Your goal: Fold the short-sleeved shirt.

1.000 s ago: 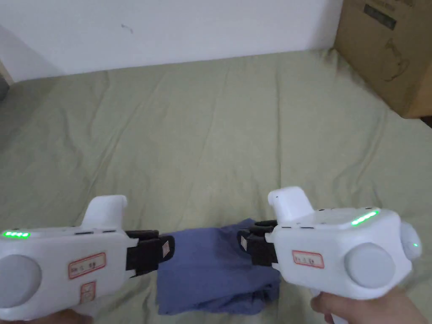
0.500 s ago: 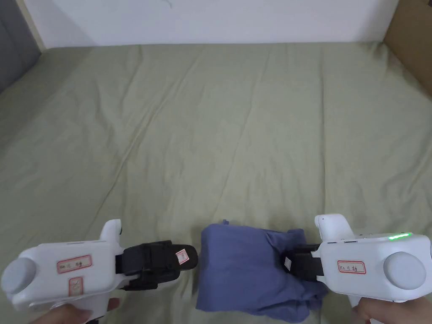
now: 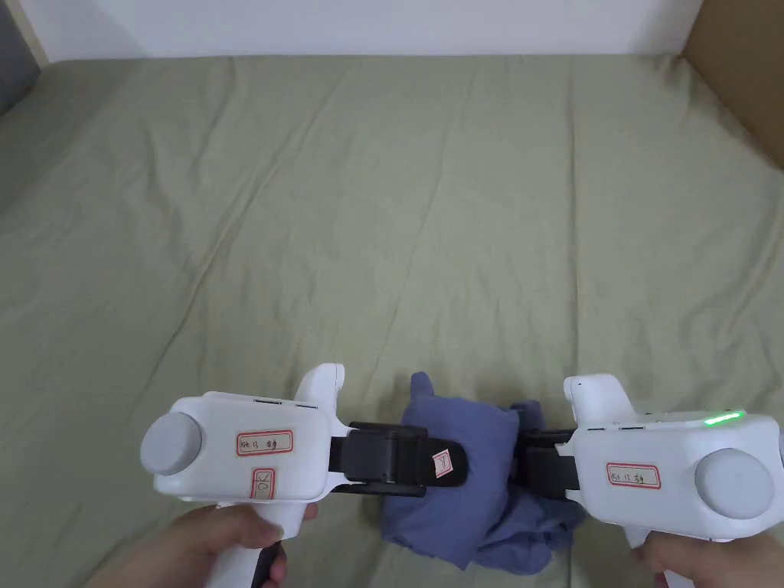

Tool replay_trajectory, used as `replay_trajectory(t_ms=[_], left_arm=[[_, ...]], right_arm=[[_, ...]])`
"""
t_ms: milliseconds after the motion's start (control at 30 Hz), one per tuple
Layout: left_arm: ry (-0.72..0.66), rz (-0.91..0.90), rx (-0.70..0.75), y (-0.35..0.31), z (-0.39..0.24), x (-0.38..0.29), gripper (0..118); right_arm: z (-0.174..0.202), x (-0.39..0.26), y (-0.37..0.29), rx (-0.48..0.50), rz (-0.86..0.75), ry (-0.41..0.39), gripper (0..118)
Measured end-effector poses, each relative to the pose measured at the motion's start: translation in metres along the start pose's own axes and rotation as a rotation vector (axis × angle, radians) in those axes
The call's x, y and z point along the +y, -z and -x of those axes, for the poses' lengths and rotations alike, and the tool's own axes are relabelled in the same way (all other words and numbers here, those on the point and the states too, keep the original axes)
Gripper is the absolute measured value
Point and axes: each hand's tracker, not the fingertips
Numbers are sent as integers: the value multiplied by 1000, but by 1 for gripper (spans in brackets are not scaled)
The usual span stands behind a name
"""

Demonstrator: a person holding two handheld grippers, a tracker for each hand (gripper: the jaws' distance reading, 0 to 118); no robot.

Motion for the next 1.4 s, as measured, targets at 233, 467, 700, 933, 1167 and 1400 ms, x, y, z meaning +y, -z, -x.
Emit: replay_trajectory(t_ms=[233, 467, 700, 933, 1167, 1400], left_arm=[[-31, -19, 91, -7, -2, -7, 29], [1, -6, 173, -98, 6, -5, 28], [-17, 32, 652, -278, 66, 11, 27], [-58, 112, 1105, -389, 108, 32, 27], [-68, 112, 1168, -388, 122, 34, 28], [108, -80, 1467, -389, 48, 3, 78]], right_arm=[[2, -1, -13, 12, -28, 46, 0], [13, -5, -86, 45, -173, 44, 0], [67, -22, -124, 78, -208, -44, 0], [132, -16, -113, 138, -151, -125, 0], [160, -5, -112, 137, -143, -170, 0], [168, -8, -133, 115, -204, -217, 0]])
